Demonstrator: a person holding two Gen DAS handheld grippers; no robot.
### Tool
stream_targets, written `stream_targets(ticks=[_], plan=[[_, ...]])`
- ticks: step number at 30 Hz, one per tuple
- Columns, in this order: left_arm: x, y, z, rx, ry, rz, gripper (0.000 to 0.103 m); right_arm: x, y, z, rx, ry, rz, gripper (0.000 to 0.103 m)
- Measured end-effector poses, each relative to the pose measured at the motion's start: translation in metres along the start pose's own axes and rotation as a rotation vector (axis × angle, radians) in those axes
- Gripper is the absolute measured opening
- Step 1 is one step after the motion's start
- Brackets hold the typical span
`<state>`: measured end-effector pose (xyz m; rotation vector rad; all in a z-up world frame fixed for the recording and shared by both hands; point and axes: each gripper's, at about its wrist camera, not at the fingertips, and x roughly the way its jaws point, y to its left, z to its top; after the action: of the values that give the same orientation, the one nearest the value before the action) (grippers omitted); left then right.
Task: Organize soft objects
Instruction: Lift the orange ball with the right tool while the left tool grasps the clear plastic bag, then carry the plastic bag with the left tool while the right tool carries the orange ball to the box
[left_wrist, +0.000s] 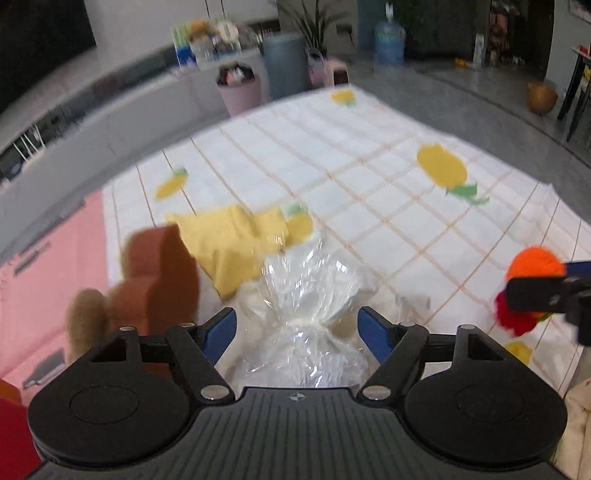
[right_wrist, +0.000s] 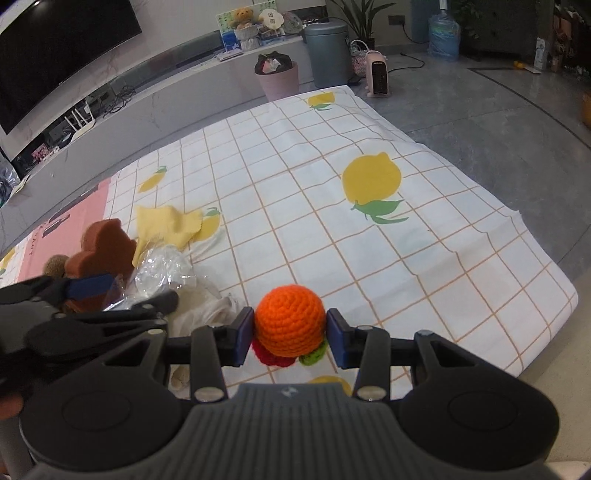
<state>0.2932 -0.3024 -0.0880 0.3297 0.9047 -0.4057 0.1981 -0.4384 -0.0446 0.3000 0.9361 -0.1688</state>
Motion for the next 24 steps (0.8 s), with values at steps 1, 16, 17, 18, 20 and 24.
stream_targets(ticks=[1, 16, 17, 18, 20, 24], plan=[[0.003, 0.001, -0.001, -0.007, 0.010, -0.001, 0.084, 0.000, -0.001, 0.000, 0.003, 0.001, -0.002, 0.042], [-0.026, -0.012, -0.016, 0.076, -0.135, 0.091, 0.063, -0.001, -0.002, -0.001, 0.009, -0.001, 0.025, 0.042], [-0.033, -0.011, -0.016, 0.073, -0.145, 0.092, 0.063, -0.003, -0.001, -0.002, 0.009, -0.005, 0.026, 0.042], [-0.039, -0.009, -0.015, 0.065, -0.151, 0.087, 0.063, -0.005, 0.000, -0.004, 0.005, -0.006, 0.029, 0.042], [-0.053, -0.005, -0.014, 0.041, -0.160, 0.073, 0.063, -0.009, 0.002, -0.006, -0.002, -0.012, 0.047, 0.042], [-0.091, 0.008, -0.018, 0.023, -0.173, 0.057, 0.063, -0.015, 0.004, -0.011, 0.008, -0.024, 0.073, 0.042]])
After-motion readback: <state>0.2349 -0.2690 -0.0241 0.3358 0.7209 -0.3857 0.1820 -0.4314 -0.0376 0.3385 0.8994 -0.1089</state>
